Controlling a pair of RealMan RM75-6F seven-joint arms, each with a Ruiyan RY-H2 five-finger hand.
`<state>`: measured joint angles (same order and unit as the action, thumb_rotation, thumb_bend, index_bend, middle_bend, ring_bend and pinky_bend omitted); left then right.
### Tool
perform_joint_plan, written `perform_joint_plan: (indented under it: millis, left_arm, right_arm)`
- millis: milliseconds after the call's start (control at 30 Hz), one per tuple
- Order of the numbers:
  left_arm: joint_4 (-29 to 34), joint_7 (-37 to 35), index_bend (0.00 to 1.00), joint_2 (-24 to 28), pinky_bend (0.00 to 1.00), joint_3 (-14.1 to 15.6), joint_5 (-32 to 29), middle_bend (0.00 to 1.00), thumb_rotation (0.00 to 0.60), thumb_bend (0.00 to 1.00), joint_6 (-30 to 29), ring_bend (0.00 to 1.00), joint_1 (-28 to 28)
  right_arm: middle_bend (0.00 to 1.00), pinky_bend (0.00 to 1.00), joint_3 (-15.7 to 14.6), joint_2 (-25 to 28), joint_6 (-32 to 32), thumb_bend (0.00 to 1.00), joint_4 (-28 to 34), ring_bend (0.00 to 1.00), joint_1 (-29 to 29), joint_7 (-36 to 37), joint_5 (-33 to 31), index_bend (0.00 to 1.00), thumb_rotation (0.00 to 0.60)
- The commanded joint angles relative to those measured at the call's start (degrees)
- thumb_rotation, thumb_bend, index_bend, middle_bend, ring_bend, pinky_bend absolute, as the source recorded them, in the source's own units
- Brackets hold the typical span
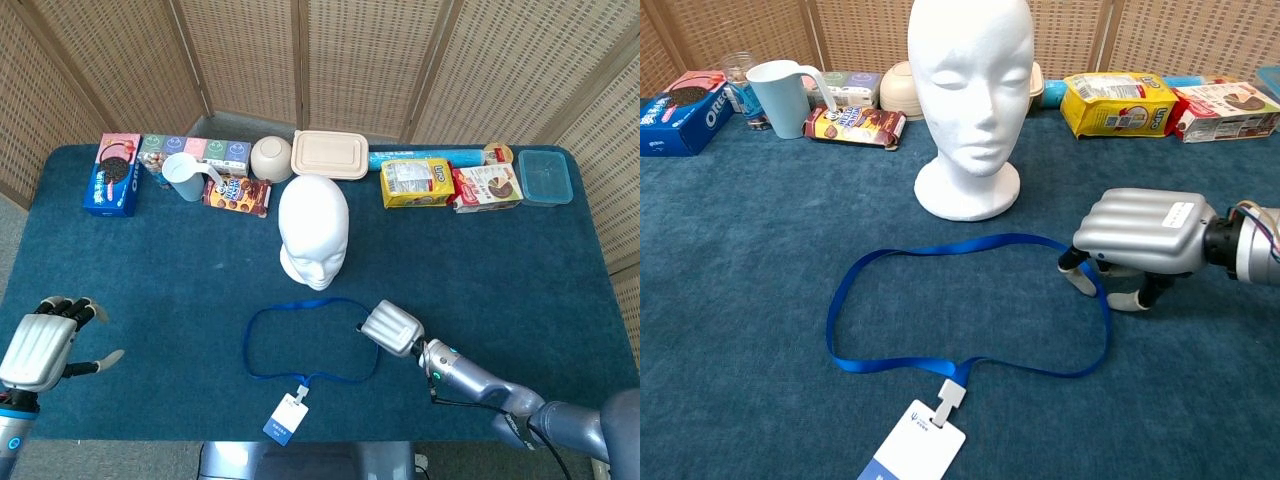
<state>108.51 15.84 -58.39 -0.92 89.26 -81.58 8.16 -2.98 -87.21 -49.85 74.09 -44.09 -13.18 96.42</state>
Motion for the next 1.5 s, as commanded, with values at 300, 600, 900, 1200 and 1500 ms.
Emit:
perform_joint_plan:
  millis: [300,600,900,1200,1500]
  left_arm:
    - [-0.54,-0.54,0.45,0.12,0.29,0.27,0.11,0.42,0.385,0.15,-0.14,0.41,-0.15]
    - [-0.92,-1.19,0.45,0.33,0.29,0.40,0.18,0.42,0.384,0.15,-0.23,0.41,-0.21]
    - [-1.20,-1.54,0.45,0.34,0.29,0.46,0.09,0.42,0.382,0.15,-0.10,0.41,-0.16]
    - [-1.38,-1.62,0.45,0.22,0.29,0.49,0.05,0.42,0.383,0.15,0.18,0.41,0.02]
    - [-1.49,-0.12,0.45,0.74,0.29,0.38,0.86,0.42,0.382,0.15,1.35,0.41,1.09]
  right_arm:
    - [1.00,1.00,0.29,-0.68,-0.42,0.39,0.30,1.00,-0.12,-0.02,-0.52,0.56,0.600]
    - [1.00,1.00,0.81,-1.44,-0.71,0.43,0.43,1.00,0.05,-0.40,-1.66,0.57,0.600]
    - [1.00,1.00,0.97,-1.86,-0.57,0.45,0.57,1.00,0.07,-1.30,-2.45,0.57,0.600]
    - [1.00,1.00,0.83,-2.04,-0.23,0.47,0.37,1.00,-0.02,-1.92,-2.85,0.57,0.600]
    - [1.00,1.00,0.99,-2.44,-0.81,0.48,0.43,1.00,0.37,-1.63,-3.51,0.60,0.600]
